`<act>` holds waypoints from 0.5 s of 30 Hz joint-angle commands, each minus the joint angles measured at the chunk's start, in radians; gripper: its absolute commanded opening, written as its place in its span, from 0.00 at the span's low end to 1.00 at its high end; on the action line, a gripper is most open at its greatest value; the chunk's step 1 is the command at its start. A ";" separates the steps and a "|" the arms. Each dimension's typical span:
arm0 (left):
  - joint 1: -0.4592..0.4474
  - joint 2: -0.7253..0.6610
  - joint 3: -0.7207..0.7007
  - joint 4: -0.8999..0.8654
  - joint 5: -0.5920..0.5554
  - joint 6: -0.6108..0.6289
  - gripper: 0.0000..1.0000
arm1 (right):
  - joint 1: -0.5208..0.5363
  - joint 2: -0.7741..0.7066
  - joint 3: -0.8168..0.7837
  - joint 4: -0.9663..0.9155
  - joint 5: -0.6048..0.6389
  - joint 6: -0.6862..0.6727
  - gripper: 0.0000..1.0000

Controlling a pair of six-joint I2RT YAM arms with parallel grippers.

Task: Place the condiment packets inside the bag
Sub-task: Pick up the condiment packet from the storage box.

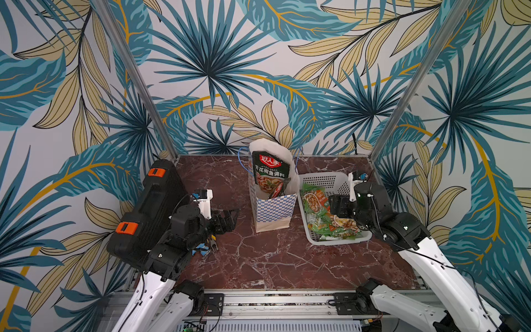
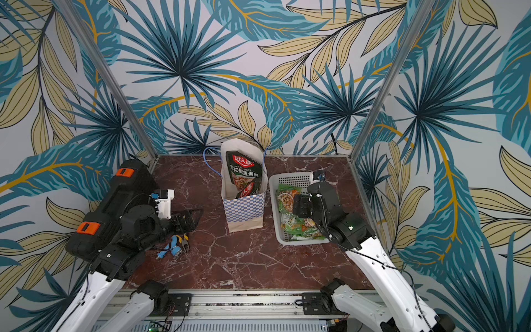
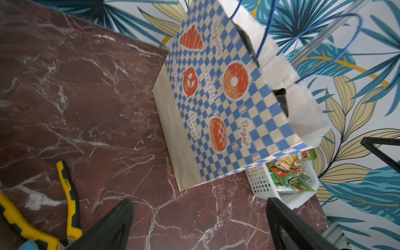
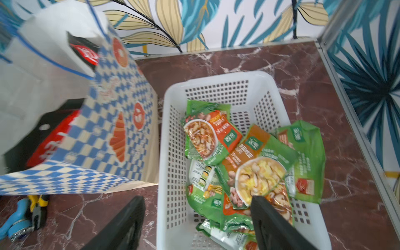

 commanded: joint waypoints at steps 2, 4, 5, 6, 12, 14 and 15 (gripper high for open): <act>-0.003 -0.012 -0.066 0.052 -0.020 -0.029 1.00 | -0.097 -0.010 -0.115 0.062 -0.062 0.048 0.76; -0.003 -0.011 -0.086 0.061 -0.031 -0.032 1.00 | -0.148 0.001 -0.164 0.089 -0.080 0.056 0.74; -0.003 -0.009 -0.092 0.062 -0.034 -0.033 1.00 | -0.168 0.010 -0.177 0.096 -0.087 0.059 0.73; -0.003 -0.006 -0.099 0.065 -0.040 -0.032 1.00 | -0.203 0.026 -0.195 0.105 -0.101 0.059 0.72; -0.003 -0.006 -0.109 0.052 -0.060 -0.037 1.00 | -0.358 0.111 -0.271 0.176 -0.192 0.049 0.69; -0.002 -0.007 -0.107 0.047 -0.061 -0.035 1.00 | -0.393 0.141 -0.287 0.210 -0.228 0.050 0.68; -0.003 -0.009 -0.107 0.044 -0.063 -0.034 1.00 | -0.406 0.157 -0.291 0.230 -0.248 0.053 0.67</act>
